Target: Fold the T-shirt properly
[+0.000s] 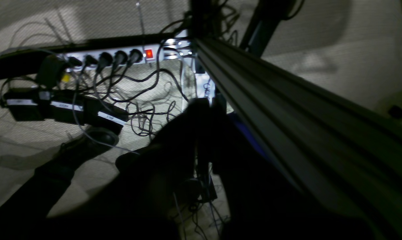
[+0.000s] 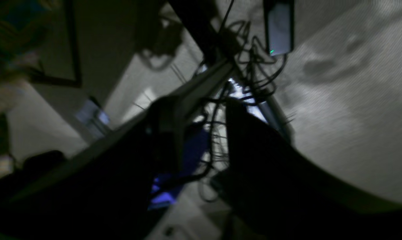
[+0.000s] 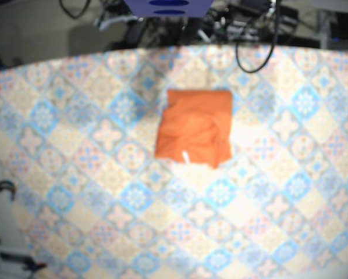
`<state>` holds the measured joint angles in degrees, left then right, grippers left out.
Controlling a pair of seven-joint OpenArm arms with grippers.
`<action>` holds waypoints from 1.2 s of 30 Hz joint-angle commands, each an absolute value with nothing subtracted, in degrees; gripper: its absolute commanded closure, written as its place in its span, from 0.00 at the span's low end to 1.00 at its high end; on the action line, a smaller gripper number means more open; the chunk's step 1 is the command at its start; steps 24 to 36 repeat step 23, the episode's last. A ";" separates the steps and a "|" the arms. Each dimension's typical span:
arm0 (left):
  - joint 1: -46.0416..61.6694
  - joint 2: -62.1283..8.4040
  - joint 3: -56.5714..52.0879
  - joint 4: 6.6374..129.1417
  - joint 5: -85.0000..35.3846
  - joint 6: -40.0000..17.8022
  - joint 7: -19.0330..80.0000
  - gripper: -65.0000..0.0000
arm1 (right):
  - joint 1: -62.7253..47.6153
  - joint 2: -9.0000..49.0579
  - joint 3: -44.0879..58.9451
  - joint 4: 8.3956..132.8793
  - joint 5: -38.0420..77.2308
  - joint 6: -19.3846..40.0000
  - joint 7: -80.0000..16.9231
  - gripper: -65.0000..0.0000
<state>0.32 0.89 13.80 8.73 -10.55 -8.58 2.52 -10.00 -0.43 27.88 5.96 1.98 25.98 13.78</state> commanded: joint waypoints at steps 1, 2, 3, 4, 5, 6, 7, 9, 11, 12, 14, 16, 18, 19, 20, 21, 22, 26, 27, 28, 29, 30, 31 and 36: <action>0.22 0.84 13.85 8.92 -10.59 -8.57 2.15 1.00 | -10.42 -0.66 25.98 5.93 2.15 26.59 14.11 0.68; 0.22 0.84 13.85 8.92 -10.59 -8.57 2.15 1.00 | -10.51 -0.57 23.96 5.85 2.15 26.59 14.11 0.68; 0.22 0.84 13.85 8.92 -10.59 -8.57 2.15 1.00 | -10.68 -0.57 22.37 5.85 2.15 26.59 14.02 0.68; 0.22 0.84 13.85 8.92 -10.59 -8.57 2.24 1.00 | -11.03 -0.57 20.70 5.85 2.15 26.59 14.11 0.68; 0.22 0.84 13.85 8.92 -10.59 -8.57 2.33 1.00 | -11.12 -0.57 19.56 5.85 2.15 26.59 14.11 0.68; 0.31 0.84 13.85 8.92 -10.59 -8.57 2.33 1.00 | -11.12 -0.57 18.59 5.85 2.15 26.59 14.02 0.68; 0.31 0.92 13.85 8.92 -10.59 -8.57 2.33 1.00 | -11.12 -0.57 17.80 5.85 2.15 26.59 14.02 0.68; 0.31 0.92 13.85 8.92 -10.59 -8.57 2.33 1.00 | -11.12 -0.57 16.75 5.85 2.15 26.59 13.93 0.68; 0.40 0.84 13.85 8.92 -10.51 -8.57 2.33 1.00 | -11.21 -0.48 16.40 5.85 2.24 26.59 14.11 0.68; 0.66 0.84 13.85 8.92 -10.51 -8.57 2.33 1.00 | -11.30 -0.48 16.57 5.85 2.24 26.59 14.20 0.68; 0.66 0.75 13.93 8.92 -10.51 -8.57 2.33 1.00 | -11.91 -0.48 16.57 6.20 2.24 26.59 14.20 0.68; 1.01 0.22 13.93 8.92 -10.51 -8.57 2.33 1.00 | -11.91 -0.48 16.66 6.29 2.24 26.59 14.29 0.68; 1.54 0.22 13.93 9.27 -10.51 -8.57 2.15 1.00 | -11.82 -0.57 16.66 6.29 2.24 26.59 14.29 0.68; 1.63 0.22 13.93 9.27 -10.51 -8.57 2.15 1.00 | -11.82 -0.66 16.66 6.29 2.24 26.59 14.29 0.68; 1.63 0.22 13.93 9.27 -10.51 -8.57 2.07 1.00 | -11.82 -0.66 16.66 6.29 2.24 26.59 14.29 0.68; 1.71 0.22 13.93 9.36 -10.51 -8.57 2.07 1.00 | -11.82 -0.66 16.66 6.29 2.24 26.59 14.29 0.68; 1.80 0.22 13.93 9.36 -10.51 -8.57 2.07 1.00 | -11.74 -0.66 16.66 6.29 2.24 26.59 14.29 0.68; 1.80 0.13 13.93 9.36 -10.51 -8.57 2.07 1.00 | -11.74 -0.66 16.57 6.29 2.24 26.59 14.29 0.68; 1.80 0.13 13.93 9.36 -10.51 -8.57 2.07 1.00 | -11.74 -0.66 16.57 6.29 2.24 26.59 14.29 0.68; 1.80 0.13 13.93 9.36 -10.51 -8.57 2.07 1.00 | -11.74 -0.66 16.57 6.29 2.24 26.59 14.29 0.68; 1.80 0.13 13.93 9.36 -10.51 -8.57 2.07 1.00 | -11.74 -0.66 16.57 6.29 2.24 26.59 14.29 0.68; 1.80 0.13 13.93 9.36 -10.51 -8.57 2.07 1.00 | -11.74 -0.66 16.57 6.29 2.24 26.59 14.29 0.68; 1.80 0.13 13.93 9.36 -10.51 -8.57 2.07 1.00 | -11.74 -0.66 16.57 6.29 2.24 26.59 14.29 0.68; 1.80 0.13 13.93 9.36 -10.51 -8.57 2.07 1.00 | -11.74 -0.66 16.57 6.29 2.24 26.59 14.29 0.68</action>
